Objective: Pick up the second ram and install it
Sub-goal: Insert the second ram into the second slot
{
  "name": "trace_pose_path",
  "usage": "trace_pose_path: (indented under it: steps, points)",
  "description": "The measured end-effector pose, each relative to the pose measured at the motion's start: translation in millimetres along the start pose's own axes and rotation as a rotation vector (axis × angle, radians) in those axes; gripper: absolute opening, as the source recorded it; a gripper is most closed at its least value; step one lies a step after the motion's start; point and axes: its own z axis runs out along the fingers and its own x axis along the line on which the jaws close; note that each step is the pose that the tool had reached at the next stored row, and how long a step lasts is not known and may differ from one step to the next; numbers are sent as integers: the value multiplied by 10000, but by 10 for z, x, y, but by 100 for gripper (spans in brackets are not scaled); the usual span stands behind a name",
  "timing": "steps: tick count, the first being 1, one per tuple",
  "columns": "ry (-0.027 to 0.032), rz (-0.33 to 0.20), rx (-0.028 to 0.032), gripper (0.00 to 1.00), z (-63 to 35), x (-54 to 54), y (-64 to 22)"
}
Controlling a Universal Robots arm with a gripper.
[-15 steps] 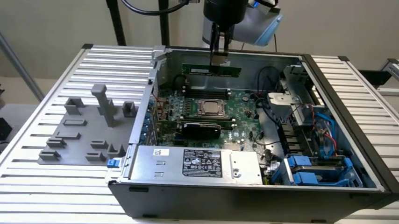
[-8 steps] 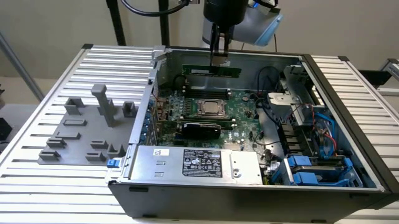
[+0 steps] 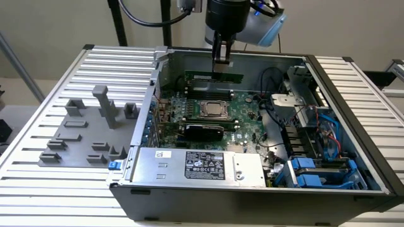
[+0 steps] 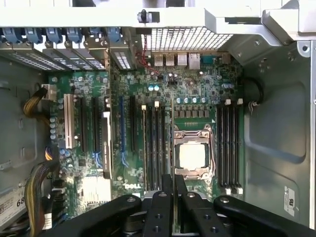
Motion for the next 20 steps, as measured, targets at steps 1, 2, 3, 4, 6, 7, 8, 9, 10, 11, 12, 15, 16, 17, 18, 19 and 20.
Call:
trace_pose_path:
  steps: [1, 2, 3, 4, 6, 7, 8, 9, 10, 11, 12, 15, 16, 17, 18, 19, 20]
  points:
    - [-2, 26, 2, 0, 19, 1, 0]
    - [-1, 49, 2, 0, 36, 2, -1]
    - [-3, 66, 4, 0, 55, 3, -1]
    - [-4, 79, 5, 0, 73, 4, -2]
    - [-3, 103, 5, 0, 109, 5, -3]
    - [-4, 115, 6, 0, 127, 6, -3]
    - [-4, 127, 7, 0, 145, 7, -4]
    - [-5, 138, 8, 0, 164, 8, -4]
    - [-6, 140, 8, 0, 182, 9, -5]
    - [-4, 143, 7, 0, 200, 10, -5]
    - [-4, 144, 8, 0, 218, 11, -5]
    - [-5, 147, 8, 0, 272, 13, -17]
    - [-6, 146, 8, 0, 291, 13, -24]
    - [-5, 145, 8, 0, 308, 14, -30]
    - [-4, 145, 8, 0, 326, 15, -37]
    - [-4, 145, 7, 0, 344, 15, -44]
    - [-4, 146, 8, 0, 363, 16, -51]
